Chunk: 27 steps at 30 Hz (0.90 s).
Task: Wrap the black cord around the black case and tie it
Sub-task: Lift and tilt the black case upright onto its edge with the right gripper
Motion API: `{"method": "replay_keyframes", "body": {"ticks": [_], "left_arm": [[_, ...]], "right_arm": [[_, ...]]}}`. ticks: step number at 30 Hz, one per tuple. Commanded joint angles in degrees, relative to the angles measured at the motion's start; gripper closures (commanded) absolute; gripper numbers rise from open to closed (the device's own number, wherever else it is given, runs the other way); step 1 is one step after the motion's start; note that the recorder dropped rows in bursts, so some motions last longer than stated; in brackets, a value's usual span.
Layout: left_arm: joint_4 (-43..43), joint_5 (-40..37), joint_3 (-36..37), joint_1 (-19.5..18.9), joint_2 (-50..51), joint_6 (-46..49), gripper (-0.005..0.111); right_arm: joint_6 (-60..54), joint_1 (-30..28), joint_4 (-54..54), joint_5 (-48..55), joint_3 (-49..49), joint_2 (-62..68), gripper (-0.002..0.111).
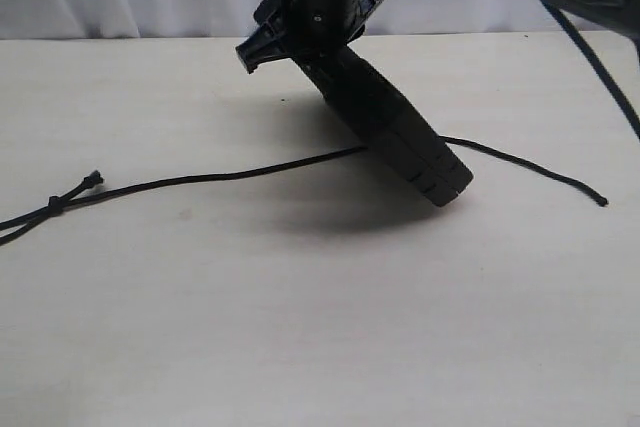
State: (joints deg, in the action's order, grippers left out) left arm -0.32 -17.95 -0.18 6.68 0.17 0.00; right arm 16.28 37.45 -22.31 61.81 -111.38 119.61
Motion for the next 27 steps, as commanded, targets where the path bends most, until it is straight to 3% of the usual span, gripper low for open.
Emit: {"method": "replay_keyframes", "body": {"ticks": [1,27], "left_arm": [[-0.14,0.26,0.18,-0.05,-0.17,0.0,0.107],[-0.14,0.26,0.18,-0.05,-0.17,0.0,0.107]], "right_arm": [[0.55,-0.11,-8.3,3.99,-0.4,-1.46,0.104],[-0.77,-8.11,-9.5,8.15,-0.4,-1.46,0.104]]}}
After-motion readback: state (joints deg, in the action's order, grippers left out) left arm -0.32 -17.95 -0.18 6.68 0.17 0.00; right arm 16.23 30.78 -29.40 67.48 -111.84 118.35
